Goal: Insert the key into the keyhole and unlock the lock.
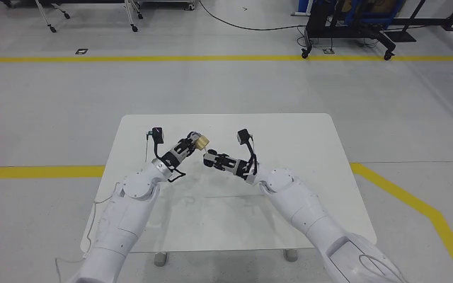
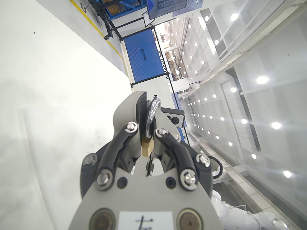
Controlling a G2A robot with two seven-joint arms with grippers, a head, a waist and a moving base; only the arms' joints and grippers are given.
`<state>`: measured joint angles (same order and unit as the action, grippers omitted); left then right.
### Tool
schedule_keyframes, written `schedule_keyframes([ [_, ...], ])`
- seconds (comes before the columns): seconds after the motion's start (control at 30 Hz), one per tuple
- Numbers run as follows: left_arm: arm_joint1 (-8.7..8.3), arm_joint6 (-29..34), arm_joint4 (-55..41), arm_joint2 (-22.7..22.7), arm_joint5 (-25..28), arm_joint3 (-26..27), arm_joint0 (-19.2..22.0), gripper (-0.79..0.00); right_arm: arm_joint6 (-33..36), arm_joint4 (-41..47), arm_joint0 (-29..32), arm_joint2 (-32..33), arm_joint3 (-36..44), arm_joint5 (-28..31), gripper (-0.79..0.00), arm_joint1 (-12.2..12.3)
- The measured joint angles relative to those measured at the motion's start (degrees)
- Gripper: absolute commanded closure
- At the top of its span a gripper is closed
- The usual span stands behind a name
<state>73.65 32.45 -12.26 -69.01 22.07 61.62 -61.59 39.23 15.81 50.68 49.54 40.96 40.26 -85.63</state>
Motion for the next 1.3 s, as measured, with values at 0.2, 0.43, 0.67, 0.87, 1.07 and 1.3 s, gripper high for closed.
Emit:
schedule_keyframes([
  [0.2,-0.22,2.5,0.8,-0.1,-0.1,-0.5,0.7,0.0,2.4,0.9,-0.1,0.1,-0.3,0.6,0.0,-0.1],
  [0.43,-0.59,6.0,1.9,-0.3,0.5,-1.1,1.4,0.0,4.7,1.9,-0.1,0.4,-0.6,0.5,0.0,-0.1],
  [0.67,-0.91,7.2,2.6,-0.8,0.6,-1.9,2.0,0.0,6.1,1.4,-0.1,0.7,-0.9,0.1,0.0,0.1],
  [0.87,-1.26,11.3,-0.6,-2.0,-3.0,-3.6,3.1,0.0,11.2,1.4,-0.4,2.1,-1.1,-0.1,0.0,1.2],
  [1.07,-1.2,18.2,-6.7,-1.9,-13.1,-7.0,5.7,0.0,13.8,0.9,0.4,2.9,0.8,-1.1,0.0,2.0],
  [1.3,-0.99,19.0,-5.6,-0.1,-15.4,-8.7,7.2,0.0,17.9,2.0,0.7,2.5,2.6,-4.2,0.0,2.2],
])
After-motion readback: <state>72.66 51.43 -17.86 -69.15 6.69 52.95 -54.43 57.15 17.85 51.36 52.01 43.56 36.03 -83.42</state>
